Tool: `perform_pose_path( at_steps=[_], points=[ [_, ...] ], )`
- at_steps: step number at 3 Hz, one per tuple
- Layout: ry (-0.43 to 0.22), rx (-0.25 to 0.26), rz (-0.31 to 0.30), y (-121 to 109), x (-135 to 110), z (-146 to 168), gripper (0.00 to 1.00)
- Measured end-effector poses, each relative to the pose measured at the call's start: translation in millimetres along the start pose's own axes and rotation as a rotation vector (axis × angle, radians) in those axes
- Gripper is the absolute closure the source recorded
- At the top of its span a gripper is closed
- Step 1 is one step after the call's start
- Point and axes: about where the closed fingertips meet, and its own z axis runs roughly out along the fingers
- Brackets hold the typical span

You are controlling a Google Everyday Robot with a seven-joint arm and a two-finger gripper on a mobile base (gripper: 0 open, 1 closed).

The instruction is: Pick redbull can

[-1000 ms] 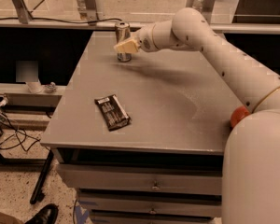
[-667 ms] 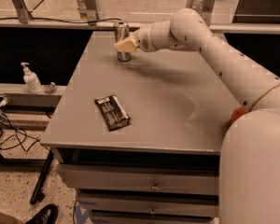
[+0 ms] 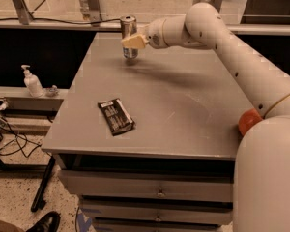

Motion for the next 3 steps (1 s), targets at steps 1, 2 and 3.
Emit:
perform_pose_path(
  at_steps=[1,2,3],
  points=[
    [-0.068,-0.058,-0.008,7,-23,-33,1.00],
    [-0.151,-0.141,-0.003,25,-46,-67,1.00],
    [-0.155,-0.155,0.001,29,-47,-66,1.00]
  ],
)
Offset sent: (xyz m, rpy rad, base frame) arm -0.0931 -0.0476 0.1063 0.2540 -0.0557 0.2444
